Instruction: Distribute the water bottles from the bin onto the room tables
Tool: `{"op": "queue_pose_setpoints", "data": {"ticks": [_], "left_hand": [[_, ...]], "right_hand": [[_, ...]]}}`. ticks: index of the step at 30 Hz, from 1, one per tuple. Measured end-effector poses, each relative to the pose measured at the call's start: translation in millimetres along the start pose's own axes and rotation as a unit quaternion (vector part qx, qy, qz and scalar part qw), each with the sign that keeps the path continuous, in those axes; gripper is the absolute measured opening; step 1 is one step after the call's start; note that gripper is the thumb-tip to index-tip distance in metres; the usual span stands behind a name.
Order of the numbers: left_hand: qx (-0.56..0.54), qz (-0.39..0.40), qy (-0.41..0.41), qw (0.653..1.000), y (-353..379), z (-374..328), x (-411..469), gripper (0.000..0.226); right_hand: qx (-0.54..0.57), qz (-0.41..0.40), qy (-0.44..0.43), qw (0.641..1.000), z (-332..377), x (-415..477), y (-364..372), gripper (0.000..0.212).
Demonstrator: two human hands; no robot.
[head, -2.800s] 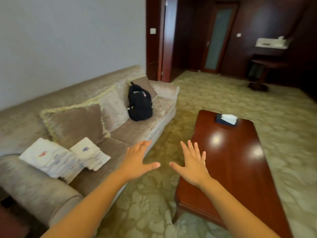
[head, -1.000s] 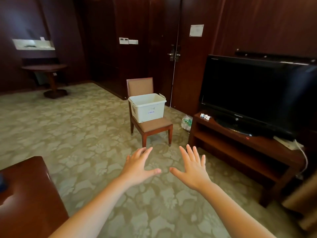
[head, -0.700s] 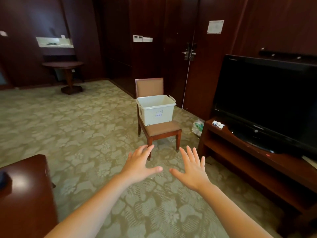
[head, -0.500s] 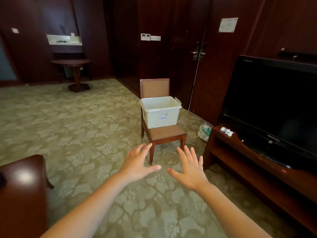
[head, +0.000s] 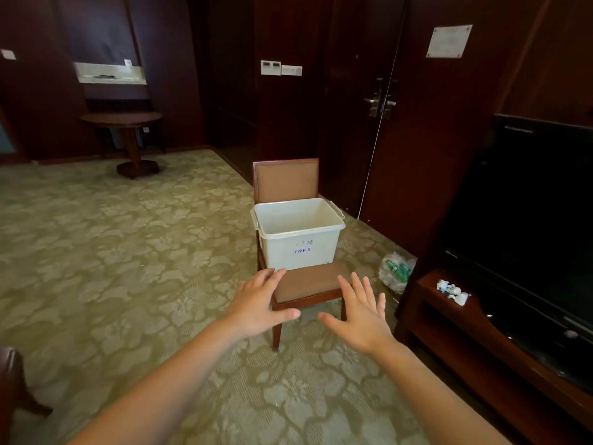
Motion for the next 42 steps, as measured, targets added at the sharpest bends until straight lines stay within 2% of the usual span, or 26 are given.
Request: {"op": "queue_pose_setpoints", "data": {"ticks": [6,19,26,36,42], "left_hand": [[0.0,0.016,-0.012,1.0,-0.8,10.6,100.7,0.099],[-0.06,-0.05,-0.07,0.995,-25.3,7.1,337.7,0.096],[-0.078,-0.052,-0.104,0.99,-21.4,38.1,422.3,0.095],[-0.098,0.003,-0.113,0.989,-25.9,112.5,585.8,0.097],[-0.102,0.061,-0.137,0.983,-0.3,148.6,654.7,0.098]], "right_hand": [[0.023,-0.002,-0.01,1.0,-30.8,112.3,-2.7,0.093],[-0.032,0.029,-0.1,0.994,-87.5,382.8,-36.8,0.09],[-0.023,0.072,-0.11,0.991,-102.1,489.0,-8.0,0.09],[-0.015,0.114,-0.082,0.99,-115.6,645.2,38.3,0.088],[-0.015,0.166,-0.053,0.985,-139.8,710.1,71.0,0.087]]}}
Point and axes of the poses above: each hand's wrist, its own x-axis towards the middle knuckle, its own y-axis out of the palm, z = x × y, the point moved 6 cm from there along x, towards the middle knuckle, and after that the axes turned 5 degrees about -x, right-handed, at the moved point
